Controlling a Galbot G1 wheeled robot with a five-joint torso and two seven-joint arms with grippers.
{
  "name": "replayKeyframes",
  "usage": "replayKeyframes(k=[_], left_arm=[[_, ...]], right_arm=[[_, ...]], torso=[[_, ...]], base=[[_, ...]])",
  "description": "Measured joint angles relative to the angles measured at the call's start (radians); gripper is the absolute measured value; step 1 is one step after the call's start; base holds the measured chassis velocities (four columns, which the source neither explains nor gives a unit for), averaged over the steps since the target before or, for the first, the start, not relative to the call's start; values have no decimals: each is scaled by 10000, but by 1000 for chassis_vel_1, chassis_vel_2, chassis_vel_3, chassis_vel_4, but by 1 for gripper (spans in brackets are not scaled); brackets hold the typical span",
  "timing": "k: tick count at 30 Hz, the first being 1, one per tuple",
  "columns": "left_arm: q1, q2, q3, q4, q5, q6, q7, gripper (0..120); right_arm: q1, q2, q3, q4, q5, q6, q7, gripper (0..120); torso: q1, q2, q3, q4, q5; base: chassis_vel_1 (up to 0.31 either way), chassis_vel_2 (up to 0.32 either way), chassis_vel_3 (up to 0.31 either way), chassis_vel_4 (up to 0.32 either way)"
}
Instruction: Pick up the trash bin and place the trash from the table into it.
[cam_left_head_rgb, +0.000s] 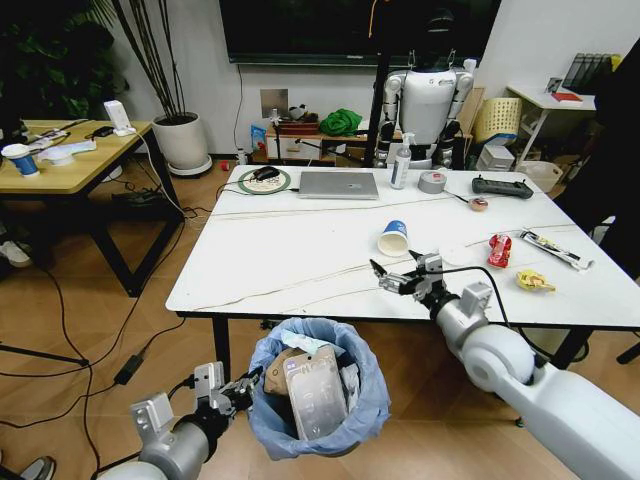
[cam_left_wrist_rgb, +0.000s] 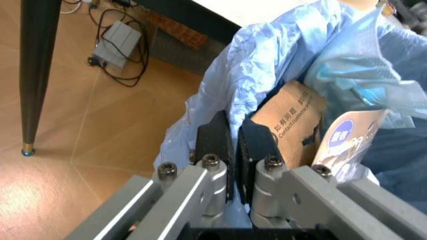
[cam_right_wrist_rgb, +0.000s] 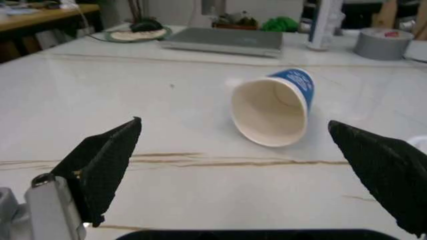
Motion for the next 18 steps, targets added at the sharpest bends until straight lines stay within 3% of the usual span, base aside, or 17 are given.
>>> replayKeyframes(k=[13, 18], left_arm=[[-33, -137, -45, 59, 4, -20, -2, 0], [-22, -184, -71, 60, 5, -29, -3, 0]], right_arm=[[2050, 1163, -392, -2908, -208, -121, -203, 100], [2151, 1349, -463, -3360, -273, 15, -297, 100]], torso=[[-1, 0, 0, 2, -6], [-1, 0, 0, -1, -3]], base=[[0, 0, 0, 0], [0, 0, 0, 0]])
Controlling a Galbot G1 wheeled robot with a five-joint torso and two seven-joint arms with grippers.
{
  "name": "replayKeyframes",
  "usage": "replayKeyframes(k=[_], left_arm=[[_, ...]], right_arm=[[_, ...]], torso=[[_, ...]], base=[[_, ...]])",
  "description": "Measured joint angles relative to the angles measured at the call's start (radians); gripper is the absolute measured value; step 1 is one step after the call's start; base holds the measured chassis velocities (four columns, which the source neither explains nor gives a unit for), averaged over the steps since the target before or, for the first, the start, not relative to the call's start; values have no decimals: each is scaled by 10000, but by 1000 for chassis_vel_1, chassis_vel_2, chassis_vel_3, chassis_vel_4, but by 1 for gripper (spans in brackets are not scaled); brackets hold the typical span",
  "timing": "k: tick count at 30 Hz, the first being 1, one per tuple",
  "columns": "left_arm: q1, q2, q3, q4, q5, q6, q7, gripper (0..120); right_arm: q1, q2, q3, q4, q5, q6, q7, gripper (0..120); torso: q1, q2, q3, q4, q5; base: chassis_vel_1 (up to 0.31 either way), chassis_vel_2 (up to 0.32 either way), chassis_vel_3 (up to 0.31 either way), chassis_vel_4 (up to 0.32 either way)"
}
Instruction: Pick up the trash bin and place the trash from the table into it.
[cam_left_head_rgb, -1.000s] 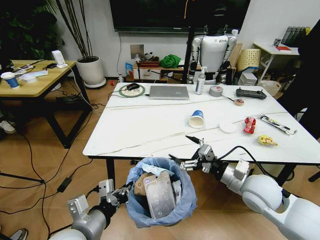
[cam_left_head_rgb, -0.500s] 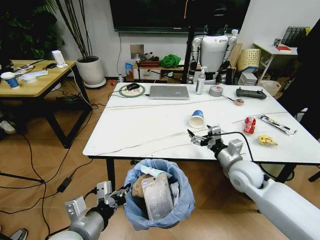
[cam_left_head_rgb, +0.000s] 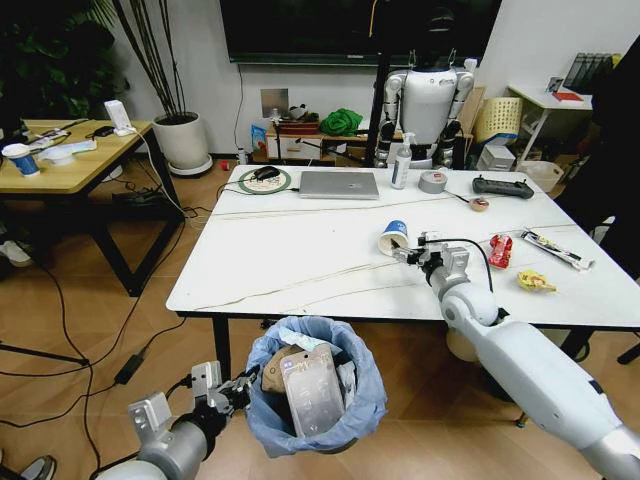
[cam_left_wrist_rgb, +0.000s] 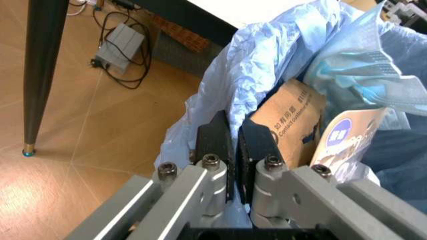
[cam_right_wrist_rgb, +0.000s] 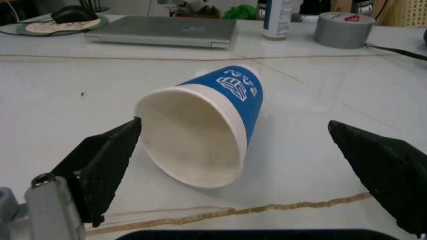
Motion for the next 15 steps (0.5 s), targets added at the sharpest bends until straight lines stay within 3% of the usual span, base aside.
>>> replayKeyframes(k=[8, 15], left_arm=[[11, 4, -41, 0, 0, -14, -1, 0], [-32, -9, -21, 20, 0, -27, -1, 0]], right_arm=[[254, 346, -21, -609, -234, 243, -196, 97], [431, 584, -129, -1172, -240, 379, -332, 71]], torso=[[0, 0, -1, 0, 0], [0, 0, -1, -1, 0]], base=[[0, 0, 0, 0], [0, 0, 0, 0]])
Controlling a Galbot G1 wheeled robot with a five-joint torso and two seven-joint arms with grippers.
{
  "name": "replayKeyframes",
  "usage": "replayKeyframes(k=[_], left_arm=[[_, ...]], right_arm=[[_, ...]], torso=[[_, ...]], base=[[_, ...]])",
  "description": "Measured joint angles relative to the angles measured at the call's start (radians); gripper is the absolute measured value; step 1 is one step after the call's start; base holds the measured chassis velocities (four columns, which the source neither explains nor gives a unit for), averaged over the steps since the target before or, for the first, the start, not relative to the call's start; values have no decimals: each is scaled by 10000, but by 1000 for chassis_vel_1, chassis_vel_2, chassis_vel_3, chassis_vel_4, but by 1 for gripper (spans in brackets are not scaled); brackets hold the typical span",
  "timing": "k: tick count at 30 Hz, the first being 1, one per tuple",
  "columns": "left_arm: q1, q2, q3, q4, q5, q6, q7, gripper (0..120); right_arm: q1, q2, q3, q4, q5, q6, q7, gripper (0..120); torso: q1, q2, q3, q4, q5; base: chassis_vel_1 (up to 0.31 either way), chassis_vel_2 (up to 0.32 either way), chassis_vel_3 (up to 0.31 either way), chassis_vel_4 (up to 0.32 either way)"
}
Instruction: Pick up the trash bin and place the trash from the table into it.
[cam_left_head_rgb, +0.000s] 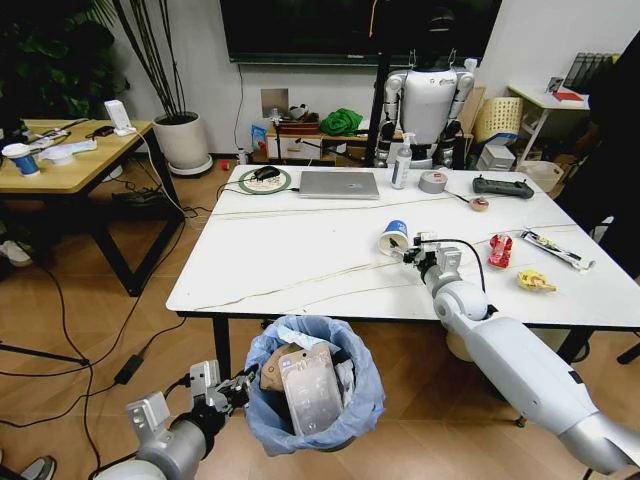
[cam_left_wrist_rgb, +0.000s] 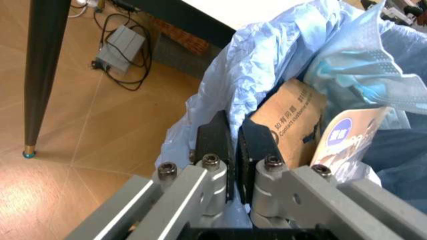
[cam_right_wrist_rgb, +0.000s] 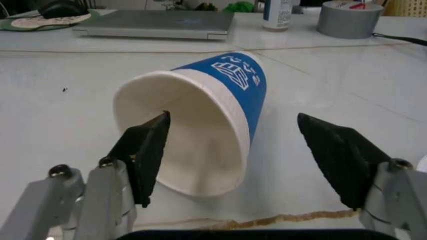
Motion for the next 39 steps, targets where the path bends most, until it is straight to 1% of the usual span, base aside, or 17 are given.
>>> replayKeyframes(k=[1, 3, 5, 6, 7, 11, 13, 18, 21, 26, 29, 32, 33, 35, 36, 37, 39], left_arm=[[0, 1, 2, 5, 0, 0, 0, 0], [-8, 5, 4, 17, -7, -2, -1, 0], [-18, 7, 6, 20, -10, -3, 0, 0], [-29, 9, 12, 20, -14, -5, -1, 0], [-33, 12, 15, 21, -17, -5, -1, 0], [-71, 29, 30, 44, -21, -8, 0, 0], [-71, 32, 30, 51, -20, -8, -1, 0], [-64, 65, -12, 52, -29, -17, 4, 0], [-71, 70, -21, 62, -30, -21, 9, 0], [-165, 43, 24, 127, -26, -26, 16, 0], [-198, 45, 69, 162, -19, -29, 19, 0], [-226, 76, 129, 173, -15, -30, 31, 0], [-226, 76, 129, 173, -15, -30, 31, 0], [-238, 91, 149, 173, -17, -30, 37, 0], [-251, 103, 154, 173, -21, -30, 40, 0], [-261, 115, 157, 171, -29, -30, 40, 0], [-267, 129, 159, 169, -40, -30, 40, 0]], right_arm=[[14, 31, 0, -73, 0, 16, -6, 69], [50, 56, -5, -243, -37, 59, -74, 57], [75, 65, -7, -315, -66, 80, -96, 54], [102, 79, -7, -365, -76, 87, -101, 49], [114, 84, -8, -385, -81, 92, -102, 48], [153, 61, -30, -410, -101, 104, -87, 29], [157, 51, -39, -404, -116, 106, -79, 26], [164, -15, -113, -386, -126, 160, -89, 4], [168, -31, -145, -355, -105, 179, -98, 0], [195, -192, -177, 69, 138, 307, -139, 0], [93, -647, -147, 971, 598, 329, -330, 0], [-332, -1834, -89, 3346, 1609, 247, -794, 0], [-332, -1834, -89, 3346, 1609, 247, -794, 0], [-623, -2639, -35, 4524, 2044, 201, -1099, 0], [-936, -3287, 23, 5342, 2281, 186, -1378, 0], [-1259, -3863, 75, 6064, 2466, 186, -1660, 0], [-1824, -4769, 110, 7244, 2725, 294, -2123, 0]], torso=[[0, 0, 0, 1, 0], [0, 0, 0, 1, -1], [0, 0, 0, 0, -1], [0, 0, 0, -1, -1], [0, 0, 0, 0, -1], [0, 0, 0, 0, -1], [0, 0, 0, 0, -1], [0, 0, 0, 0, 0], [0, 0, 0, 0, 0], [1, 0, 0, 1, 0], [1, 0, 0, 4, 1], [1, 0, 0, 0, 2], [1, 0, 0, 0, 2], [0, 3, -3, 3, -5], [0, 3, -3, 2, -4], [0, 3, -3, -2, 4], [-1, 5, -4, -9, -4]], base=[[0, 0, 0, 0], [0, 0, 0, 0], [0, 0, 0, 0], [0, 0, 0, 0], [0, 0, 0, 0], [0, 0, 0, 0], [0, 0, 0, 0], [0, 0, 0, 0], [0, 0, 0, 0], [0, 0, 0, 0], [0, 0, 0, 0], [0, 0, 0, 0], [0, 0, 0, 0], [0, 0, 0, 0], [0, 0, 0, 0], [0, 0, 0, 0], [0, 0, 0, 0]])
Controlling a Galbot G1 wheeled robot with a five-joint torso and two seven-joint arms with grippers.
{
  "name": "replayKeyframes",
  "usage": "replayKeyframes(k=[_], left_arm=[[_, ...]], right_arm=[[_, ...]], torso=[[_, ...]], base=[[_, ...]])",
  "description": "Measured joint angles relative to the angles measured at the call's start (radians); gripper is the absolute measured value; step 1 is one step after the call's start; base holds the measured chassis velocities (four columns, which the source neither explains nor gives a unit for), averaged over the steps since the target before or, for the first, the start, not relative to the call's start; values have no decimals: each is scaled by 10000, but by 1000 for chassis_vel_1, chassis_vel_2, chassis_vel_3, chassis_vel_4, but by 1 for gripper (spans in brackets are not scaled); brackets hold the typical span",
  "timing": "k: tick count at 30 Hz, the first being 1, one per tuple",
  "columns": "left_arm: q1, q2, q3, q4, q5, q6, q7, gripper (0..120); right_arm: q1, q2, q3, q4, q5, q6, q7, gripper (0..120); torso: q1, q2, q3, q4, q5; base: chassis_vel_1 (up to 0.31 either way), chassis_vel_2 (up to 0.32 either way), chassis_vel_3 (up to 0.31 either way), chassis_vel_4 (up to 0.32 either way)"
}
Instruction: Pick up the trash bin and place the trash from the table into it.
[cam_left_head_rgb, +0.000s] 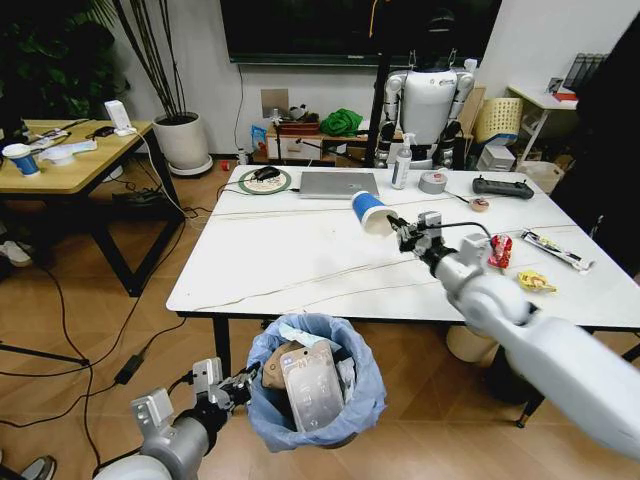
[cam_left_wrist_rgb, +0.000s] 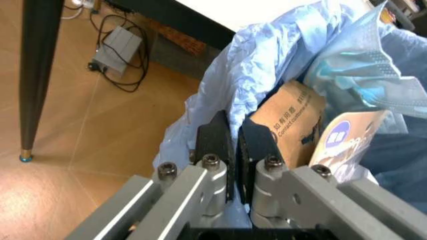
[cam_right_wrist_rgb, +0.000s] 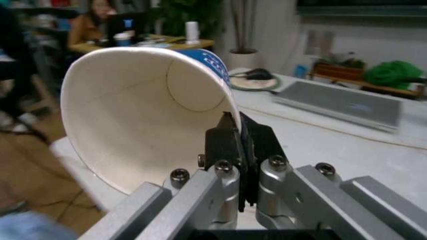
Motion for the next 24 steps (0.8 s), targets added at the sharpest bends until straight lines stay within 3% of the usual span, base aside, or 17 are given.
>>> replayKeyframes(k=[5, 12, 24], left_arm=[[8, -5, 4, -4, -2, 0, 0, 0], [122, -25, -65, -116, 3, 13, -3, 0], [222, -137, -99, -280, 9, 38, -53, 0]], right_arm=[[-386, -662, -516, 1394, -33, 504, -909, 0], [-54, -659, -1683, 2261, -622, 1227, -2120, 0], [-328, -783, -2140, 1661, -1814, 1703, -2609, 0]], torso=[[-1, 0, 0, 7, 6], [0, -2, 3, 13, 3], [0, -4, 4, 10, 4]], base=[[0, 0, 0, 0], [0, 0, 0, 0], [0, 0, 0, 0]])
